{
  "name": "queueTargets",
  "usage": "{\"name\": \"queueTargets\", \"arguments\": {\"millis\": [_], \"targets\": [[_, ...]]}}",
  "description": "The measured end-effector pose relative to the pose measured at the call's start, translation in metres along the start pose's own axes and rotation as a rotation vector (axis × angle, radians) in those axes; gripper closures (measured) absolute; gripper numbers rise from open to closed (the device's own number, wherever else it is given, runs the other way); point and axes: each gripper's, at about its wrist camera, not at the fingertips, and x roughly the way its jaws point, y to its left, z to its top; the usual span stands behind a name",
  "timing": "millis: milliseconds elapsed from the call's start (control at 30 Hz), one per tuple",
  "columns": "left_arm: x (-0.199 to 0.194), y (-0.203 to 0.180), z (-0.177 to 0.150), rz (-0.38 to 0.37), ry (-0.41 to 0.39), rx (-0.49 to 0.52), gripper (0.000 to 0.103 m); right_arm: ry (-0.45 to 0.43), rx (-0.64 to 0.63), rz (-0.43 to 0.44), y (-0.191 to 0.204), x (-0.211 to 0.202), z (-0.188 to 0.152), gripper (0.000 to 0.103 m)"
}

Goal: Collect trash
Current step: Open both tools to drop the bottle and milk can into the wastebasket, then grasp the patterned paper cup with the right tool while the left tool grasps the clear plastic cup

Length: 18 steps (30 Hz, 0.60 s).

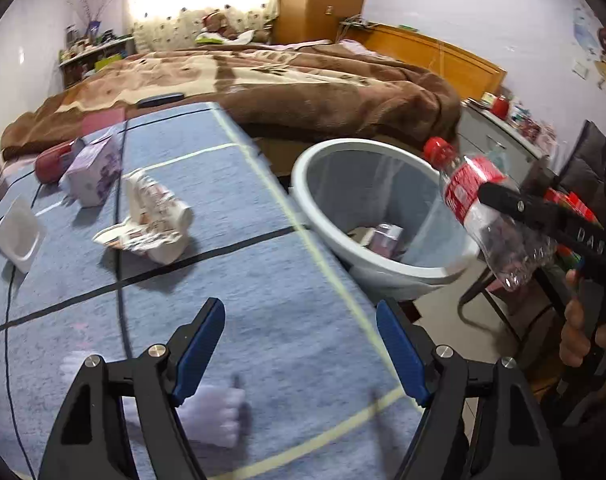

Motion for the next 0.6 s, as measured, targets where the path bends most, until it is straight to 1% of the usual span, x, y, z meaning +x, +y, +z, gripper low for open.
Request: {"name": "queueTargets", "arguments": {"millis": [133, 233, 333, 400, 500, 567, 600], "targets": [[0.005, 0.016, 0.003, 0.015, 0.003, -0.038, 0.023, 0.049, -0.019, -0.006, 0.001, 0.018, -0.002, 0.040], [0.003, 0.028, 0.003, 0.030, -0.008, -0.058, 0.023, 0.064, -0.025, -0.025, -0.002, 0.028, 0.001, 0.040], [0.000, 0.043, 0.004, 0.044, -0.016, -0.092, 0.023, 0.051, -0.039, -0.033, 0.000, 0.035, 0.007, 0.039], [-0.004, 0.052, 0.003, 0.058, -0.026, -0.112, 0.023, 0.061, -0.060, -0.045, 0.003, 0.042, 0.013, 0.039], [-0.008, 0.065, 0.002, 0.090, -0.034, -0.135, 0.023, 0.088, -0.093, -0.094, 0.005, 0.051, 0.016, 0.039], [-0.011, 0.076, 0.001, 0.101, -0.037, -0.157, 0.023, 0.071, -0.091, -0.120, 0.006, 0.051, 0.016, 0.039], [-0.014, 0.080, 0.000, 0.101, -0.041, -0.164, 0.023, 0.060, -0.086, -0.119, 0.006, 0.049, 0.016, 0.039]]}}
